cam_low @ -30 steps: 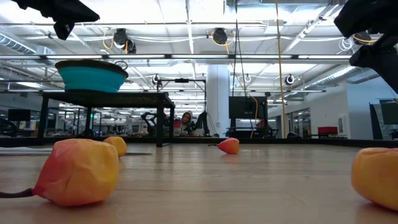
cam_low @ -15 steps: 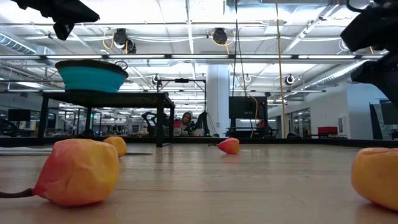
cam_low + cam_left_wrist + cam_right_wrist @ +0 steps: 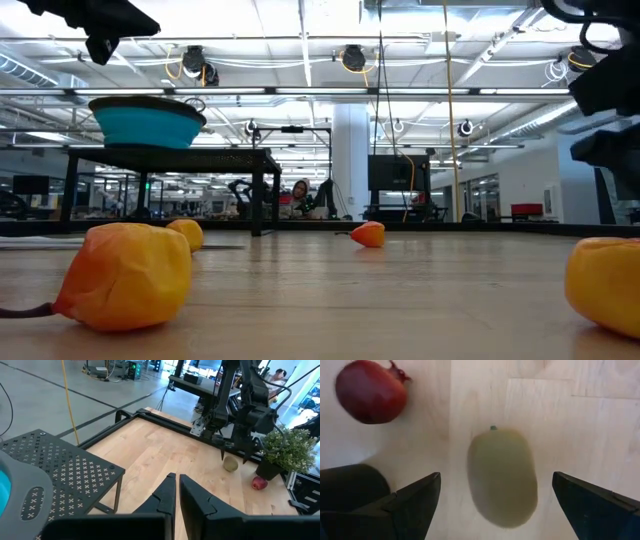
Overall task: Pick & Place Fruit
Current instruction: Put the kiwi into the blue strainer bowl on the shelf
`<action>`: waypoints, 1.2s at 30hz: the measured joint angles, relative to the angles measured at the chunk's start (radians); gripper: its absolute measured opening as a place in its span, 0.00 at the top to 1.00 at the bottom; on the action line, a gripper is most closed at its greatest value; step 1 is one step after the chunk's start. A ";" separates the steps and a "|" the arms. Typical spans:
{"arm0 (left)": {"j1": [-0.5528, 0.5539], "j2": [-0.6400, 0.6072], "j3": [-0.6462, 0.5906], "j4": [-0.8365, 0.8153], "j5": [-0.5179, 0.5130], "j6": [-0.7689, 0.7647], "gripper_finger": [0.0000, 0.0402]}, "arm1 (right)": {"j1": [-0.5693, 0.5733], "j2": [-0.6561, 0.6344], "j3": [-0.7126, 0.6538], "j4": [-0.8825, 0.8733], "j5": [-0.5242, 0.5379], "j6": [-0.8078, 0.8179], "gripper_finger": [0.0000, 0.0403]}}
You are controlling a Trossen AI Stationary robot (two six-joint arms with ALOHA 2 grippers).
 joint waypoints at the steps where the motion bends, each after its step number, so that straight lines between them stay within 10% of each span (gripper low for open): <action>1: 0.000 0.000 0.000 0.000 0.000 0.000 0.95 | 0.000 0.000 -0.010 0.010 0.008 -0.001 0.06; 17: 0.000 0.000 0.000 0.002 -0.001 -0.002 0.95 | 0.000 0.000 -0.091 0.057 0.016 -0.028 0.11; 36: 0.000 0.000 0.000 0.002 -0.001 -0.003 0.95 | -0.003 0.000 -0.090 0.123 0.010 0.018 0.51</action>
